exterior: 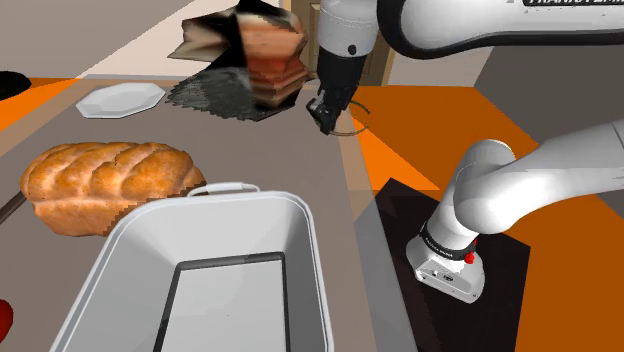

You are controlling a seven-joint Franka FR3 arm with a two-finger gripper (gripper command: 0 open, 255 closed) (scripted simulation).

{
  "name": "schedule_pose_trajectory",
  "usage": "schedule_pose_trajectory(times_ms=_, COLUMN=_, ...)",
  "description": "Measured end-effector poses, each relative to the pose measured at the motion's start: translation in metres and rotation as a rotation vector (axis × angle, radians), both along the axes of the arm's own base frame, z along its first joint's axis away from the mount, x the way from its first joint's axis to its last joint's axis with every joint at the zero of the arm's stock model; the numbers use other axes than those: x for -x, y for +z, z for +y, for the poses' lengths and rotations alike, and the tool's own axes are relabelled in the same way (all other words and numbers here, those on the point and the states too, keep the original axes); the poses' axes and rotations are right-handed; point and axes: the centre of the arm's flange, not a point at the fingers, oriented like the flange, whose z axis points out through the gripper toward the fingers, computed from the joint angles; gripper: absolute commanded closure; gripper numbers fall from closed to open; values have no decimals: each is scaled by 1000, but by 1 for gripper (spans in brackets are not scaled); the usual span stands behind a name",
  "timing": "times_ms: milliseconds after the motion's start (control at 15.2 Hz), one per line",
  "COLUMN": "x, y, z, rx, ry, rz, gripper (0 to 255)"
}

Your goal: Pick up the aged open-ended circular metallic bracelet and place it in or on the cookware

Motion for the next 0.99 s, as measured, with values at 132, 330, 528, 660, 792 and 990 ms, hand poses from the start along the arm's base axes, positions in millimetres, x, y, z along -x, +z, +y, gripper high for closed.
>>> schedule_pose_trajectory(times_ms=132, x=0, y=9, z=0, rx=0, ry=0, rz=0, gripper=255)
schedule_pose_trajectory(times_ms=330, x=-1, y=27, z=-2, rx=0, ry=0, rz=0, gripper=255)
schedule_pose_trajectory(times_ms=528, x=0, y=42, z=0, rx=0, ry=0, rz=0, gripper=255)
schedule_pose_trajectory(times_ms=660, x=0, y=51, z=0, rx=0, ry=0, rz=0, gripper=255)
schedule_pose_trajectory(times_ms=792, x=1, y=57, z=0, rx=0, ry=0, rz=0, gripper=0)
schedule_pose_trajectory(times_ms=990, x=16, y=42, z=-2, rx=-3, ry=-26, rz=-49, gripper=0)
